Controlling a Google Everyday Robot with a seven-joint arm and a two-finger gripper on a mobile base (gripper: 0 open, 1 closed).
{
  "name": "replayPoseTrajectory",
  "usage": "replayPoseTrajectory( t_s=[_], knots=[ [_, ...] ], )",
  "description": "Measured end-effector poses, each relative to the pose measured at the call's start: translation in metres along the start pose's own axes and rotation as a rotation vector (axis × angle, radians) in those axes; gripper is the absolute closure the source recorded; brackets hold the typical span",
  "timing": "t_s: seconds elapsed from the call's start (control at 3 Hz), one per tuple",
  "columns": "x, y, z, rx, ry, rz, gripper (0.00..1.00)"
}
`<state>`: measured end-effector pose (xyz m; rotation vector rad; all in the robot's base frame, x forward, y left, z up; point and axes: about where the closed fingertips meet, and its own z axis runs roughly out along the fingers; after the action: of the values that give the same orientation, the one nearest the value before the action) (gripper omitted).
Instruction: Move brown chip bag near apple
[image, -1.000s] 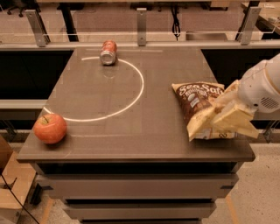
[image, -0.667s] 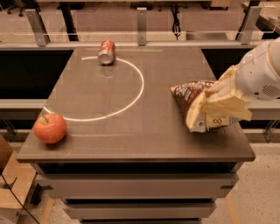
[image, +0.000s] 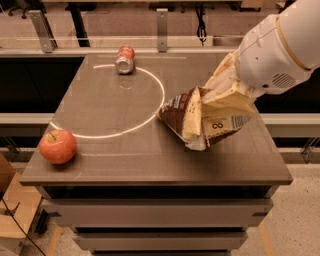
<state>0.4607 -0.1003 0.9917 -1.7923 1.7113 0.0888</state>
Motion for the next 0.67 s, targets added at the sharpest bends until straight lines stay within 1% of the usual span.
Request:
replayPoseTrajectory(
  t_s=[0.33,0.67],
  knots=[
    [-0.004,0.001,0.0,-0.003,-0.003,-0.006,1.0],
    [-0.025,0.007,0.013,-0.027,-0.049,-0.024,1.0]
  ],
)
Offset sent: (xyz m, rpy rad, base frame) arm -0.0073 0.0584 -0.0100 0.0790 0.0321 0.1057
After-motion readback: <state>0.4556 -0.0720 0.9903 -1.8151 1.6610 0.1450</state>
